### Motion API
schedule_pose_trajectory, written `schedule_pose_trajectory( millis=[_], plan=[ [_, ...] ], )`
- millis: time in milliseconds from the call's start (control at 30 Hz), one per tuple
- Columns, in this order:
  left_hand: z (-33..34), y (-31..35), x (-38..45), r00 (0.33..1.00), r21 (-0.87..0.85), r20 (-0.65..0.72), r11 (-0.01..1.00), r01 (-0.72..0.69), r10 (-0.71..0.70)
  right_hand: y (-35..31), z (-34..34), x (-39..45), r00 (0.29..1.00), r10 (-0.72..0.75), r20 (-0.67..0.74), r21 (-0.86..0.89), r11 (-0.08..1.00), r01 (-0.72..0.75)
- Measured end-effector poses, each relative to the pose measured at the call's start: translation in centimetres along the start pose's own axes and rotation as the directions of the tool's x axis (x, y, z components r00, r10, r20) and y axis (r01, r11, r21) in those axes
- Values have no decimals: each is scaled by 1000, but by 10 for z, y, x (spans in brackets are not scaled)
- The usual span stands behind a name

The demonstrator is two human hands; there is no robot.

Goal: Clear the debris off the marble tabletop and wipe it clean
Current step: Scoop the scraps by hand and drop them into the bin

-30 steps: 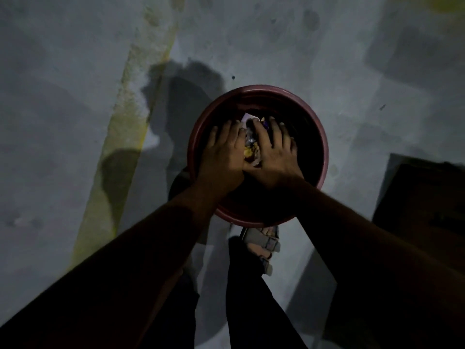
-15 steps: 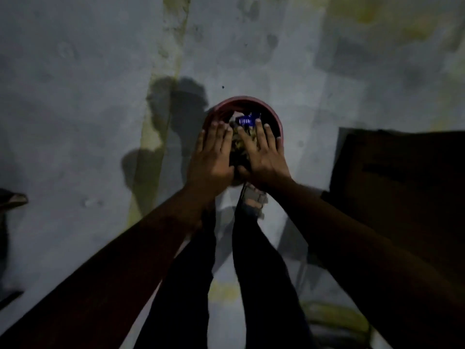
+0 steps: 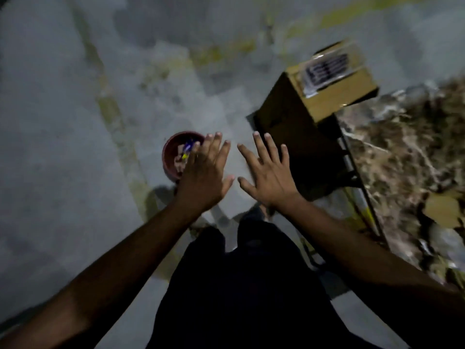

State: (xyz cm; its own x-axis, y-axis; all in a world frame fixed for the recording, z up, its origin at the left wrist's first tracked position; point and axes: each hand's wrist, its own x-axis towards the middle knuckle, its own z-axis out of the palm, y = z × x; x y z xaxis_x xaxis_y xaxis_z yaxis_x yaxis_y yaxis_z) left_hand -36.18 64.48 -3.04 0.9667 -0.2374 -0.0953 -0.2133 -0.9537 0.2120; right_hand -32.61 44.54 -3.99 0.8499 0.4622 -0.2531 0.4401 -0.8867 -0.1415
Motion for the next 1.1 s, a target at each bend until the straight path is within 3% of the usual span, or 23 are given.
schedule_pose_trajectory(
  millis=[133,367,467,600,733,800,833,900,967,1033,1100],
  plan=[
    [-23,80,18,980,10,-40,981,-193,194,43,-32,-73,972,184,-149,23,983,-182],
    [-14,263,70,888,54,10,887,-459,459,169,-33,-206,806,534,-256,199,845,-496],
    [13,336,81,831,44,50,830,-556,554,216,-16,-255,737,615,-279,225,789,-573],
    [55,417,89,678,-1,221,696,-718,701,257,12,-320,615,747,-253,336,664,-668],
    [79,449,95,609,-72,299,653,-754,735,261,26,-373,546,735,-402,415,678,-607],
    [83,456,96,623,-90,281,666,-740,730,260,34,-399,417,780,-466,458,616,-641],
    [83,460,98,619,-87,265,657,-749,740,261,39,-413,319,828,-462,508,542,-669],
    [85,467,107,598,-105,225,629,-770,769,265,54,-439,119,913,-389,619,355,-701],
    [87,472,118,575,-141,214,608,-781,789,271,69,-457,-2,956,-294,700,214,-681],
    [91,481,126,532,-112,221,563,-819,817,279,81,-461,8,970,-244,730,189,-657],
    [97,490,130,485,-87,248,518,-851,839,284,85,-449,86,975,-206,733,212,-646]
  ],
)
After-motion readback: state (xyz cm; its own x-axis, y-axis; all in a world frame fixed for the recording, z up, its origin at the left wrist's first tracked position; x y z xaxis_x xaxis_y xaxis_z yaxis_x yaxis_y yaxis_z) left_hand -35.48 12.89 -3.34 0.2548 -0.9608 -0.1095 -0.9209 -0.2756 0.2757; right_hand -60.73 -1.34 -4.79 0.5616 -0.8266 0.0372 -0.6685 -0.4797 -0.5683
